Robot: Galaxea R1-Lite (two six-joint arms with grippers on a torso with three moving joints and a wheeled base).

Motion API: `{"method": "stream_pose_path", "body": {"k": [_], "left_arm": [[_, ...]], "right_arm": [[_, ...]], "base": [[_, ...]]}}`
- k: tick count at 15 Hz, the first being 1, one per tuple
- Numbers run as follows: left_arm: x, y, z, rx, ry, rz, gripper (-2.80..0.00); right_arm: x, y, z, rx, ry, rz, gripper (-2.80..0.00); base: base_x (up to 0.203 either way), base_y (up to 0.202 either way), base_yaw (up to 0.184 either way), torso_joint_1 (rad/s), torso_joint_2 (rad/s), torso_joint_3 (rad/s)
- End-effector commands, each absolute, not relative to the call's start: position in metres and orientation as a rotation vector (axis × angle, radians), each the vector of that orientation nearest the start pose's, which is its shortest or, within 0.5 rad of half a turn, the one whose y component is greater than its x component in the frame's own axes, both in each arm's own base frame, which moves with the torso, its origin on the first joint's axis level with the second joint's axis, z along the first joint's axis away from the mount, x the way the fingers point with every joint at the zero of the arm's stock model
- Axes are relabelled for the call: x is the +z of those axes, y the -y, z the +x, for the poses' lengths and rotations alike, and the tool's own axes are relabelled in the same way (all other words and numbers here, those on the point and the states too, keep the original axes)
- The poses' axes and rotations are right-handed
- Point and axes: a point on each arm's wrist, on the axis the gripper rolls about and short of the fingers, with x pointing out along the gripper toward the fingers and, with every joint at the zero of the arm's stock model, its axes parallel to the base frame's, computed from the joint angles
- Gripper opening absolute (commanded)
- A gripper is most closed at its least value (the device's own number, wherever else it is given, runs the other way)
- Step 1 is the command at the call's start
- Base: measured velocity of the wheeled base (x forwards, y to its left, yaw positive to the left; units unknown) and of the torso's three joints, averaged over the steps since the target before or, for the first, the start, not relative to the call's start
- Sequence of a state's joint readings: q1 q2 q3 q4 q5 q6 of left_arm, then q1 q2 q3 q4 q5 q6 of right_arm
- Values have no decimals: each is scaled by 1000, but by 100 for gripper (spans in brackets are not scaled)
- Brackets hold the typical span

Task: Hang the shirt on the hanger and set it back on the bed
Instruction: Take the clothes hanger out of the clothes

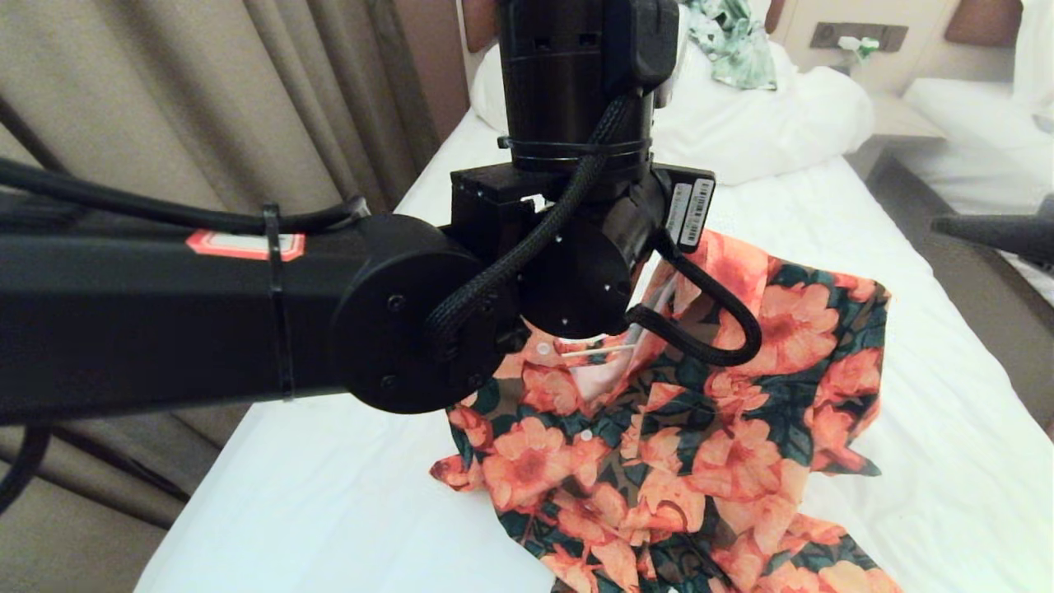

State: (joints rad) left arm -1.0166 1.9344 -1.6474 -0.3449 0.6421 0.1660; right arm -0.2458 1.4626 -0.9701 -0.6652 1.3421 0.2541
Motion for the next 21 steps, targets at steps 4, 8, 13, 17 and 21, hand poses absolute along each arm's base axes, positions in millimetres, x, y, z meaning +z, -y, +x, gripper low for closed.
{"method": "stream_pose_path", "body": {"k": [4,8,13,17,21], "left_arm": [[314,325,221,-356,81,110,-280],[316,324,222,-352,87,105,-280],[328,314,226,-326,114,105,-280],[338,307,222,-320,138,129,-280],[346,300,218,-320,154,134,-280]], "right_arm": [[303,51,253,1059,-41,163,-280],[303,51,253,1059,-40,162,-280],[301,52,257,1056,-38,161,-280],[300,53,258,1055,-40,163,-280],[300,53,257,1055,-41,163,-280]], "base": [[0,0,0,50,-193,-151],[0,0,0,127,-463,-340],[0,0,0,176,-532,-359],[0,0,0,213,-585,-368],[0,0,0,201,-504,-314]]}}
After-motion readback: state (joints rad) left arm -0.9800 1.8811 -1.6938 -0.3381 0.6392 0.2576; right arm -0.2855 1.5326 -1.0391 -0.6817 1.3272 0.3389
